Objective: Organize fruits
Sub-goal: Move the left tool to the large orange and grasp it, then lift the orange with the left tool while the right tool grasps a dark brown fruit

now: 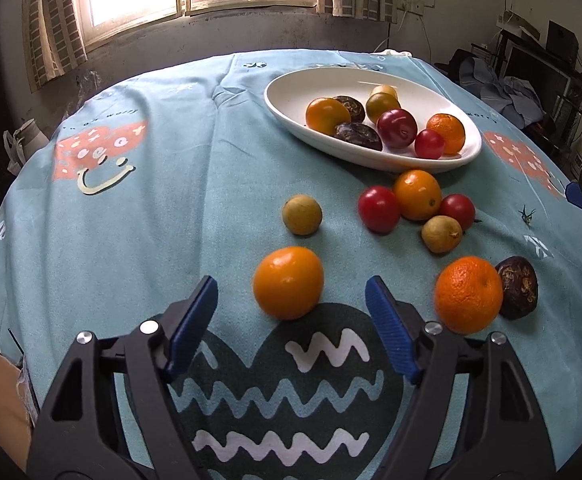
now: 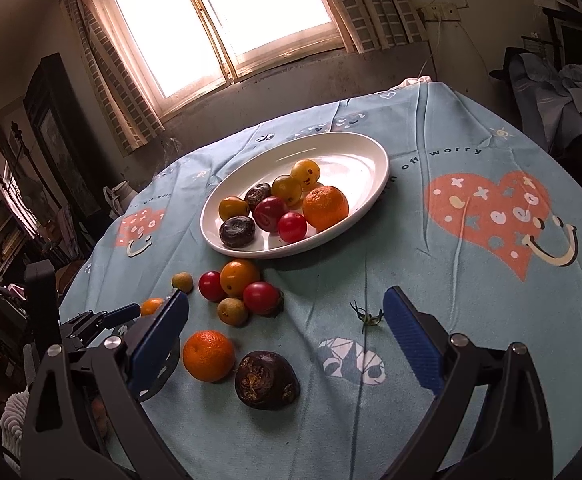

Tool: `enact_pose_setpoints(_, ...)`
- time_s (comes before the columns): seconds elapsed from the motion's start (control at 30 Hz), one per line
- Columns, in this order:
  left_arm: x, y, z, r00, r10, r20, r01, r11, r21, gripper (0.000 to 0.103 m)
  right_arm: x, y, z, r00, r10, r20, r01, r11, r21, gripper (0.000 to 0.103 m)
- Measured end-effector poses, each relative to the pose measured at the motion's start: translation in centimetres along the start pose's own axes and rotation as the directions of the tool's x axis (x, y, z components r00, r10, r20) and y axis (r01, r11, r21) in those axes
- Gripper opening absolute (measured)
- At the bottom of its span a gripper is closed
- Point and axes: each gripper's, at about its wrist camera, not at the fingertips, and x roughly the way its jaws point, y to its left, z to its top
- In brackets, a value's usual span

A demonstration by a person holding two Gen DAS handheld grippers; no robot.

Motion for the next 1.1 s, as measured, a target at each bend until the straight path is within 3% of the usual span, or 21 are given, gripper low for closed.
enact_pose_setpoints(0.1, 0.6, 1.0, 0.2, 1.0, -0.017, -0.021, 0.016, 0.999, -0.049, 0.063, 0.4, 0.3, -0.2, 1.0, -0.001, -0.022, 0.001, 1.0, -0.016, 0.098)
enact_pose_setpoints(0.33, 1.2, 1.1, 0.5, 0.999, -0.046, -0.024, 0.045, 0.997, -0.055, 0.06, 1.2, 1.2, -0.9, 0.998, -0.014, -0.058, 0.01, 0.998, -0.07, 0.098)
enact_pose_setpoints(0.57, 1.2, 1.1, 0.5, 0.998, -0.061, -0.03, 0.059, 0.997, -0.047, 0.036, 1.6, 1.4, -1.6, 0.996, -0.02, -0.083, 0.013, 0.996, -0.087, 0.098)
enact_pose_setpoints(0.67, 1.0, 1.3, 0.5, 0.999, -0.049, -0.025, 0.048, 0.998, -0.052, 0.035, 1.5, 1.7, -2.5, 0.993, -0.036, -0.112, 0.023, 0.992, -0.12, 0.085)
enact_pose_setpoints(0.77, 0.8, 1.5, 0.5, 0.999, -0.04, -0.019, 0.038, 0.998, -0.056, 0.035, 1.8, 2.4, -3.8, 0.987, -0.062, -0.146, 0.035, 0.982, -0.183, 0.065)
enact_pose_setpoints(0.93, 1.1, 1.4, 0.5, 0.999, -0.03, -0.031, 0.029, 0.998, -0.05, 0.036, 2.8, 3.4, -5.2, 0.976, -0.11, -0.189, 0.056, 0.962, -0.269, 0.053)
enact_pose_setpoints(1.1, 1.3, 1.3, 0.4, 0.999, -0.025, -0.032, 0.023, 0.999, -0.044, 0.036, 3.2, 3.6, -5.3, 0.973, -0.108, -0.204, 0.047, 0.959, -0.28, 0.052)
